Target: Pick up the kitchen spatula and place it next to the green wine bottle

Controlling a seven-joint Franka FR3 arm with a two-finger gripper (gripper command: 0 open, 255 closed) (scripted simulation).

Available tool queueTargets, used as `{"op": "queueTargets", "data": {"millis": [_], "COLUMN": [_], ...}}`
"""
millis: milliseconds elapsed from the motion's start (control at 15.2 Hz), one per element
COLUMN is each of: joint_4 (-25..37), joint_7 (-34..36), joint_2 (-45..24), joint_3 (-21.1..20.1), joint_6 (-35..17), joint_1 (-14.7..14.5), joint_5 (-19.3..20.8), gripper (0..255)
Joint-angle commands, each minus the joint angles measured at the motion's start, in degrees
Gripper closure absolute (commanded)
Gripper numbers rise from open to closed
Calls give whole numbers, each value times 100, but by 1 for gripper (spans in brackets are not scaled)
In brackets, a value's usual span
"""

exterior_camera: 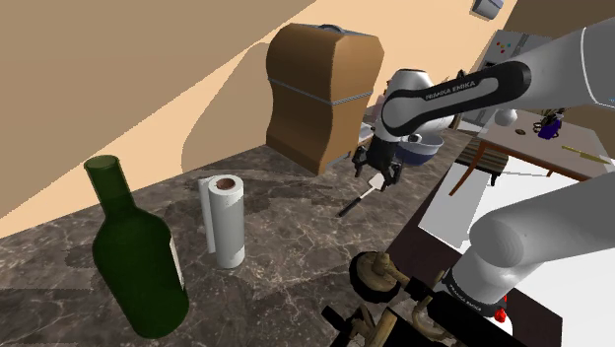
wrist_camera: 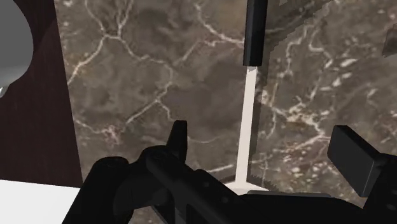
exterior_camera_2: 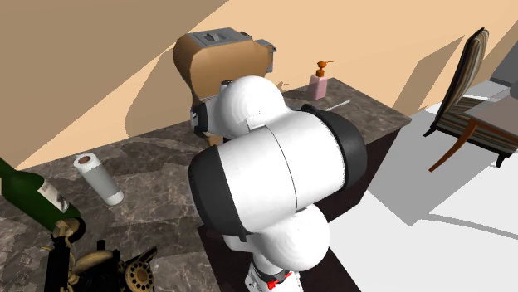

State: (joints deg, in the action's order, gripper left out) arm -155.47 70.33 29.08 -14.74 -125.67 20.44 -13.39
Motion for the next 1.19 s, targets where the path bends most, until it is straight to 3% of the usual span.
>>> {"op": "queueTargets", "data": {"millis": [0, 264, 792, 858, 1122], "joint_4": [-89, -271, -270, -270, -270], "joint_7": [71, 65, 65, 65, 65], "joint_2": [-124, -400, -399, -399, -399], "joint_3": [-44, -113, -113, -113, -113], "joint_6": [-216, -674, -674, -674, -674], "joint_1": [15, 0, 0, 0, 0], "joint_5": [-27, -76, -76, -76, -76], "gripper": [0, 0, 0, 255, 255]}}
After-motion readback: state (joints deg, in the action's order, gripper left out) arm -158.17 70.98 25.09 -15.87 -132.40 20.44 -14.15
